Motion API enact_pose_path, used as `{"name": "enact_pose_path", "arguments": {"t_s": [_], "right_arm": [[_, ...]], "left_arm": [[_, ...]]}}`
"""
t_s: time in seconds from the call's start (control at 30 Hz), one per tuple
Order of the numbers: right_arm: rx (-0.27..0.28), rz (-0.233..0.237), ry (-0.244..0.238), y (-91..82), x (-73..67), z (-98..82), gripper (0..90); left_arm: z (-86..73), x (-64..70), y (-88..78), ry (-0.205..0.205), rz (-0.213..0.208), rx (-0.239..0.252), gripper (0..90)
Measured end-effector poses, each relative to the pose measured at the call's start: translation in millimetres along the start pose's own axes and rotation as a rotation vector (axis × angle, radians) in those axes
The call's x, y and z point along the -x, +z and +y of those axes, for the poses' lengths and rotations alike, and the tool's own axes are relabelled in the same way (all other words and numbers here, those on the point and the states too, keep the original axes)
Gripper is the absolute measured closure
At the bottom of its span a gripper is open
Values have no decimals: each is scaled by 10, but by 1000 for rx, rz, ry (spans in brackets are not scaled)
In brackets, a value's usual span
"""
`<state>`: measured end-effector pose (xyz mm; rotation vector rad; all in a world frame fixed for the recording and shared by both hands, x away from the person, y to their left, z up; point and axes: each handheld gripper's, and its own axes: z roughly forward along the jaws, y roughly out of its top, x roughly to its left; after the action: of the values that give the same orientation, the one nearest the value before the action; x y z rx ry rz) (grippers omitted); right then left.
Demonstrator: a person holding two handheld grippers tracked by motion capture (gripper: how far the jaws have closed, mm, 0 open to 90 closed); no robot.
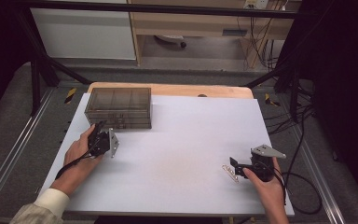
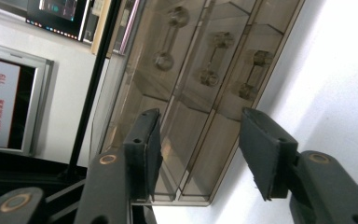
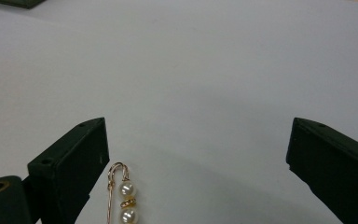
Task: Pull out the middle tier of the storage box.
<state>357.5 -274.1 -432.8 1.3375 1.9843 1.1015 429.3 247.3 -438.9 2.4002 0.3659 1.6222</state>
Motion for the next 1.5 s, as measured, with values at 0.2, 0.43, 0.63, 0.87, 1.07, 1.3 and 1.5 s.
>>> {"name": "enact_pose_path", "arguments": {"t_s": [0.2, 0.43, 0.63, 0.87, 1.07, 1.3, 1.5], "right_arm": [[-1, 1, -2, 4, -1, -1, 59], [-4, 3, -1, 7, -6, 0, 60], [-5, 5, -3, 11, -1, -3, 60], [-10, 4, -6, 16, -1, -7, 59], [-12, 5, -1, 15, 1, -10, 59], [-16, 6, -1, 19, -5, -12, 59], [-18, 4, -9, 24, 0, -16, 59]], "left_arm": [[28, 64, 37, 64, 25, -3, 519], [87, 126, 96, 133, 52, 8, 572], [105, 190, 160, 178, 57, -2, 623], [178, 173, 218, 203, 78, -12, 641], [224, 201, 267, 233, 76, -3, 671], [214, 247, 314, 261, 86, -9, 681], [209, 249, 341, 271, 104, 1, 698]]}}
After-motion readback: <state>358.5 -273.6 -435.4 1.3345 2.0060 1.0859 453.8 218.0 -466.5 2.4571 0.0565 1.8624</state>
